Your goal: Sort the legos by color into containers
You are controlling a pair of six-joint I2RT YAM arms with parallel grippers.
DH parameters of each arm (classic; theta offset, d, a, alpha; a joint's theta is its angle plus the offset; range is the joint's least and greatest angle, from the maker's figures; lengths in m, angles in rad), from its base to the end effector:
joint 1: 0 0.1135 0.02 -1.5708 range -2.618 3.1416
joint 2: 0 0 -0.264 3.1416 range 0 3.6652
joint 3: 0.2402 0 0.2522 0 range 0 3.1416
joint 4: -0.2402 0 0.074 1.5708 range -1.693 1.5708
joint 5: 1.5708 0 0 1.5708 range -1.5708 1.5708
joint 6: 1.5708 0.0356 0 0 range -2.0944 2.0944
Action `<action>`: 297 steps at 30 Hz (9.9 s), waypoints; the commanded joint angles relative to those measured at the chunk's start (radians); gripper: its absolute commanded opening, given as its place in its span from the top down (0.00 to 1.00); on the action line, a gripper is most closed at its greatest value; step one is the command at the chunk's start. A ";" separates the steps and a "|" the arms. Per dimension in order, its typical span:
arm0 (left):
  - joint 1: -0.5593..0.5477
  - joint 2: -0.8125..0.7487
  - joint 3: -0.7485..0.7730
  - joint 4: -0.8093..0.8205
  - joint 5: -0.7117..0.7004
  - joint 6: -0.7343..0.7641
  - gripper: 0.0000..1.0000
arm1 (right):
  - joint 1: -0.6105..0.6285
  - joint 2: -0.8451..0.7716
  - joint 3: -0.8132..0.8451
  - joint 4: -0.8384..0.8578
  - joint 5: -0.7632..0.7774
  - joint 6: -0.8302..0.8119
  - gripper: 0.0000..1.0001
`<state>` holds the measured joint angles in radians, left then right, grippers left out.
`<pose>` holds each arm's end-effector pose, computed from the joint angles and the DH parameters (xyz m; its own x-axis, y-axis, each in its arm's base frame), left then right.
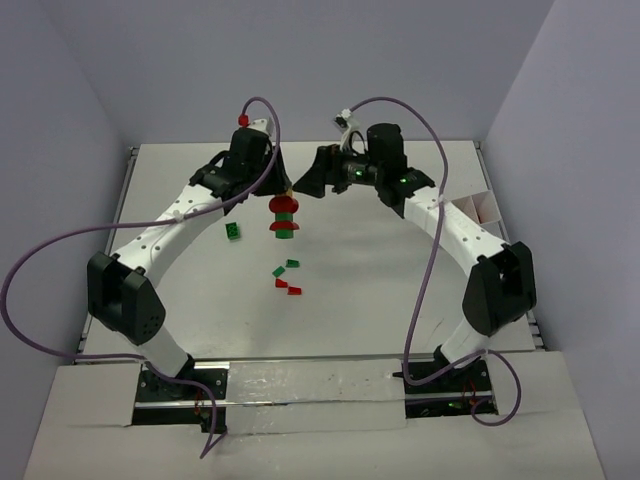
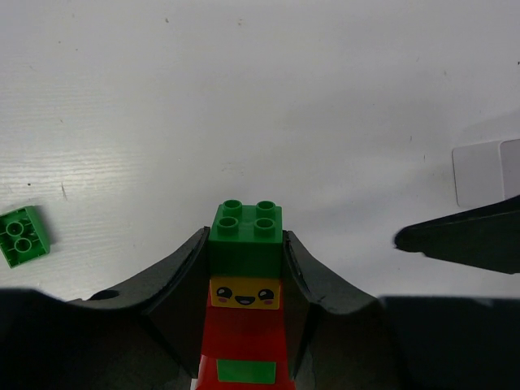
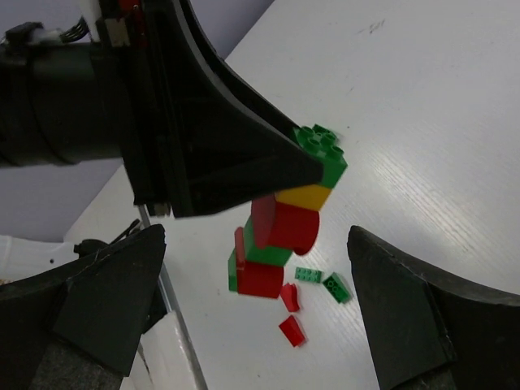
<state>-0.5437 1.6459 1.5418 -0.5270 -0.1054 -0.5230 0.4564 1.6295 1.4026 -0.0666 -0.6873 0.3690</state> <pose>0.3254 -0.1923 0.3464 -0.6581 -0.1826 -0.7305 0.1305 0.9278 -0.3495 0.3355 0.1899 0.3510 -0.5617 0.0348 -0.8266 -0.7325 0.4435 0.5165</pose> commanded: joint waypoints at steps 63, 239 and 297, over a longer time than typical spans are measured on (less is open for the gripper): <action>0.138 0.142 -0.339 0.035 0.275 0.212 0.76 | -0.118 0.040 -0.216 0.308 -0.182 0.273 1.00; 0.183 -0.028 -0.309 0.253 0.616 0.262 1.00 | -0.787 0.149 0.227 -0.822 0.678 -0.894 0.45; 0.116 -0.201 -0.453 0.477 1.211 0.193 1.00 | -0.109 0.205 0.447 -0.989 -0.529 -0.660 1.00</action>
<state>-0.4235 1.4732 1.0682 0.0041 1.1115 -0.3982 0.4317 1.8507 1.7852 -1.0652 -1.1812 -0.3311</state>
